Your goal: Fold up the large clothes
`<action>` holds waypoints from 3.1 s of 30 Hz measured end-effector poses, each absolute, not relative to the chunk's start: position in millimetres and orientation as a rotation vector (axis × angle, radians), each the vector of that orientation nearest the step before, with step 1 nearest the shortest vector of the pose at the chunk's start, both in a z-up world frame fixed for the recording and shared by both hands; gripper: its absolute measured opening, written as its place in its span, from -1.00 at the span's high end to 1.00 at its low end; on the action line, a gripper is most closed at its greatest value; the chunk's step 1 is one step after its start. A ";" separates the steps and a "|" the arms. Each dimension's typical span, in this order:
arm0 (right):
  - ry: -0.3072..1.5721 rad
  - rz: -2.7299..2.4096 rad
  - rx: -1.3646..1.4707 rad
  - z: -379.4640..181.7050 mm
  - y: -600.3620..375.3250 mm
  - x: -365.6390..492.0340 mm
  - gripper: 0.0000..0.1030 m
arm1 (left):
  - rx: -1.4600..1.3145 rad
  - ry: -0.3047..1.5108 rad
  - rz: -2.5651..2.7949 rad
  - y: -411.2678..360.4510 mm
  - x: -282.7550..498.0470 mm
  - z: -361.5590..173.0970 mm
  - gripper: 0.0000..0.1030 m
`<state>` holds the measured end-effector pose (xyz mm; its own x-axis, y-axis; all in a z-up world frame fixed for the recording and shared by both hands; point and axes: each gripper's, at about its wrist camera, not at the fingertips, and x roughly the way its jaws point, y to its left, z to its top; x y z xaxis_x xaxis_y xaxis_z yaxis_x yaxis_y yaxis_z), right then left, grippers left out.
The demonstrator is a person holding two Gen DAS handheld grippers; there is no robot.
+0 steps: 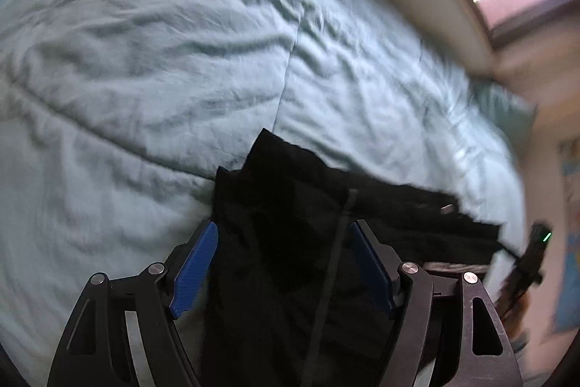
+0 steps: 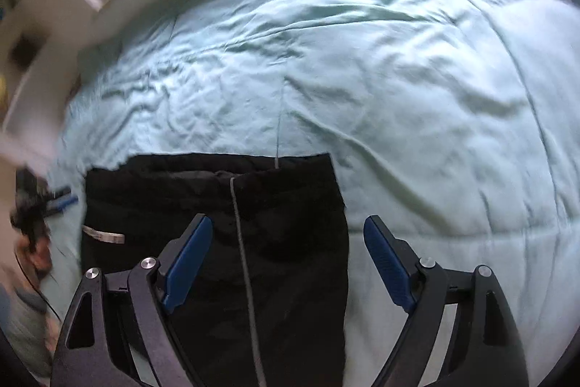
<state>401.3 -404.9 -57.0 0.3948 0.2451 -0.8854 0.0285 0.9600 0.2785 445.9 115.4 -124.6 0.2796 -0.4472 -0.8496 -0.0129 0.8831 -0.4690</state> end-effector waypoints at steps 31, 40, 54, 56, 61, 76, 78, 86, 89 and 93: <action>1.128 -0.037 -0.008 -115.3 -402.9 502.9 0.61 | -0.425 1.216 -0.186 110.2 523.8 -163.5 0.75; 1.292 -0.043 0.088 -184.9 -409.6 508.4 0.48 | -0.544 1.354 -0.216 127.6 530.9 -197.7 0.41; 1.126 0.182 0.272 -61.8 -351.3 392.7 -0.48 | -0.552 1.132 -0.358 130.4 426.5 -81.2 0.13; 1.129 0.213 0.270 -65.8 -315.3 380.0 -0.48 | -0.506 1.119 -0.439 83.4 397.9 -71.6 0.06; 1.165 0.205 0.073 -99.0 -231.2 373.1 -0.48 | -0.252 1.223 -0.494 -34.7 359.0 -111.0 0.06; 1.132 0.216 0.091 -92.9 -238.0 406.4 -0.50 | -0.327 1.216 -0.406 -32.9 403.3 -101.5 0.06; 1.121 0.165 0.079 -93.8 -238.8 432.0 -0.50 | -0.329 1.232 -0.357 -34.0 429.4 -114.2 0.06; 1.301 0.130 0.114 -160.0 -244.6 468.5 -0.55 | -0.305 1.316 -0.320 -17.0 454.2 -146.9 0.03; 1.242 0.201 0.119 -127.1 -251.3 442.4 -0.51 | -0.276 1.272 -0.376 -1.6 420.8 -112.7 0.04; 1.205 0.295 0.022 -85.1 -244.1 372.8 -0.51 | -0.225 1.235 -0.498 7.9 358.9 -77.3 0.03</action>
<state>372.8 -244.1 -85.1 0.3239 0.2368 -0.9160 -0.2134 0.9615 0.1731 358.9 7.9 -77.3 0.2399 -0.4792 -0.8443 0.2406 0.8719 -0.4265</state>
